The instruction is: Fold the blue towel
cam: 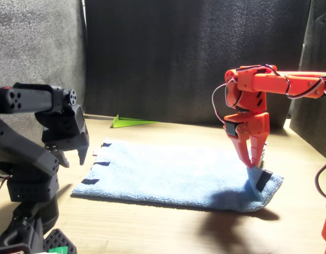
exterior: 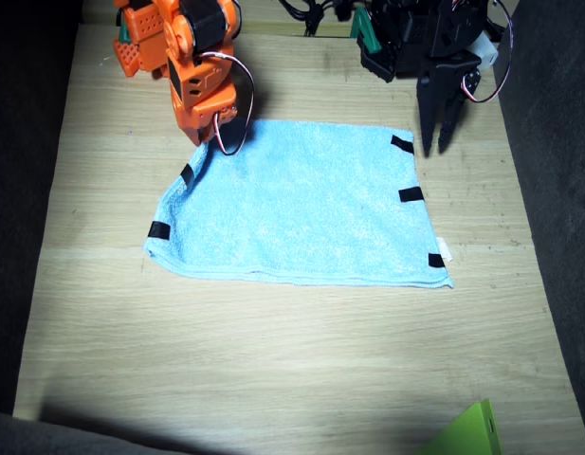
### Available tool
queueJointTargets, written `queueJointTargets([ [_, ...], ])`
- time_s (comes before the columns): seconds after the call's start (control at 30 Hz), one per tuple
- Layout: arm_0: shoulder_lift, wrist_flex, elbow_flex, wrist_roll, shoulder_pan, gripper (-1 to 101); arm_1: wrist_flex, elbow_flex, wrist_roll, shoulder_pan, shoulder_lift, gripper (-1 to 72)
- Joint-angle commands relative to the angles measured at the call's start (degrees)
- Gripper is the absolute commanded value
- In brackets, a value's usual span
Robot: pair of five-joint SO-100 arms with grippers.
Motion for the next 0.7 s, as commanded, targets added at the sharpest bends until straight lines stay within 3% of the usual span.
queueJointTargets([
  [0.0,2.2,0.0,0.62,0.79,0.26,18,0.7,-3.6,-0.88,5.8,0.62,0.0],
  [0.2,1.76,-0.18,0.53,0.79,0.26,18,-0.53,-14.24,-1.49,10.63,2.02,0.0],
  [0.47,0.35,-0.35,-0.09,0.7,0.26,18,-12.22,-15.64,-1.14,8.7,7.91,0.0],
  [0.67,-0.88,-0.44,-0.79,0.62,0.35,18,-15.29,-15.38,-2.37,10.72,4.22,0.0],
])
